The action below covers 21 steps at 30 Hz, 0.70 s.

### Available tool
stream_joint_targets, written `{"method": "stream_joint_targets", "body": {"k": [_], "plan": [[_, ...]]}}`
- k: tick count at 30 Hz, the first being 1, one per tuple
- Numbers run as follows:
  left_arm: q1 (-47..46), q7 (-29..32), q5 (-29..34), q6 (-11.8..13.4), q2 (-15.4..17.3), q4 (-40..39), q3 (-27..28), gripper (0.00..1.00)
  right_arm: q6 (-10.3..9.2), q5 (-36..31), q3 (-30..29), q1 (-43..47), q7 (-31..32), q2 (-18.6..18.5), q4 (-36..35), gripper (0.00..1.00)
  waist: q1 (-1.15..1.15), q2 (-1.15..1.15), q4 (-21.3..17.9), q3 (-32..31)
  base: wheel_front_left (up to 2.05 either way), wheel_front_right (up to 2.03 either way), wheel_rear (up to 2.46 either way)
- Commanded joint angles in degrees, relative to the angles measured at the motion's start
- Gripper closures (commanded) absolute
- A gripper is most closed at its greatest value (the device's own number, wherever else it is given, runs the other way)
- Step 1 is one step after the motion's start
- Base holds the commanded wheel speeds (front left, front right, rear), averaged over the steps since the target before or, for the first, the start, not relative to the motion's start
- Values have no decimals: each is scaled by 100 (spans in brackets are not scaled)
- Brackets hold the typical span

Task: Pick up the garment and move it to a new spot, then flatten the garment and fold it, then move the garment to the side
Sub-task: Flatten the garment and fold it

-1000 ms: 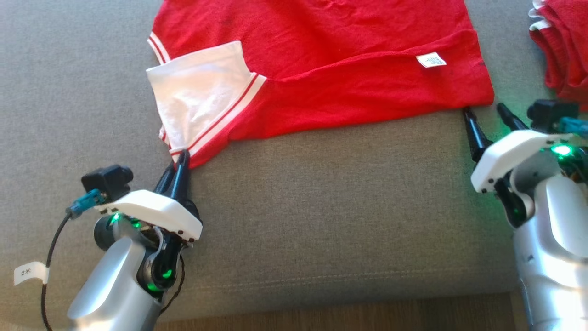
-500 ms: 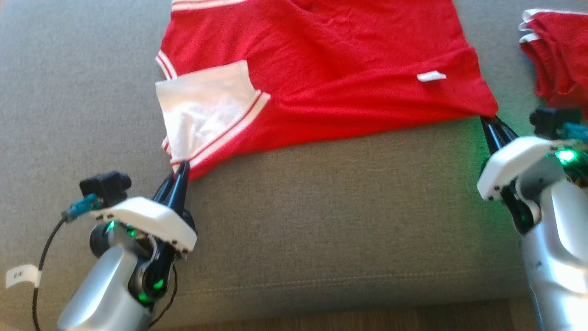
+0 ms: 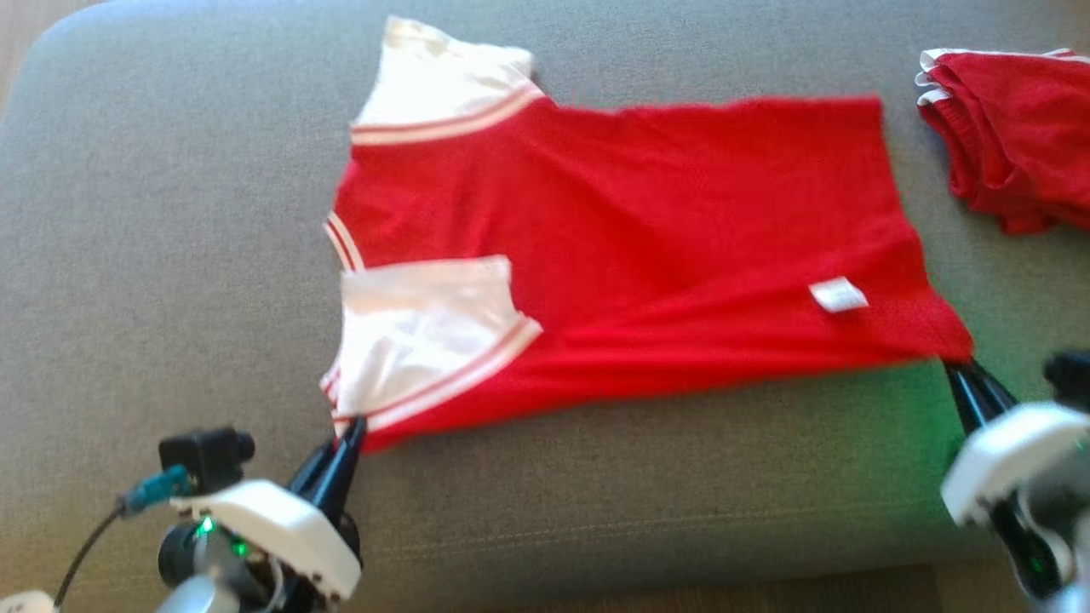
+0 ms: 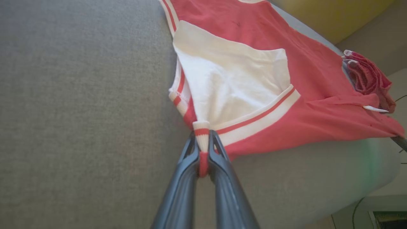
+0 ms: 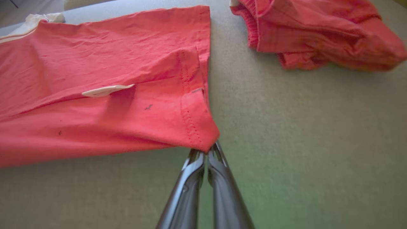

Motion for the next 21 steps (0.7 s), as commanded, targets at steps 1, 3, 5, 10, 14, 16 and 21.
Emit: {"method": "stream_joint_targets", "body": {"k": [1,3,5,10,14,16,21], "plan": [[18,45,33,99,246,-371,212,100,-2,10,-94,305,161,-41,-520,100,0,0,10,5,0,0,0],[168,108,-9,173,289,-607,213,100,-2,-28,-217,593,342,43,-887,100,0,0,-2,19,0,0,0],[283,185,-66,216,303,-767,194,100,-2,-79,-268,738,485,139,-1141,100,0,0,-35,26,0,0,0],[318,362,-85,261,295,-782,77,96,-2,-368,-261,775,638,212,-1308,62,0,0,-74,1,0,0,0],[239,440,-57,333,287,-751,51,0,-2,-542,-409,732,661,301,-1469,0,0,0,-112,-35,0,0,0],[221,427,-41,411,314,-791,112,0,-2,-617,-476,718,648,314,-1600,0,0,0,-151,-41,0,0,0],[160,472,13,586,583,-1086,347,0,-2,-754,-474,605,583,385,-2004,0,0,0,-284,-22,0,0,0]]}}
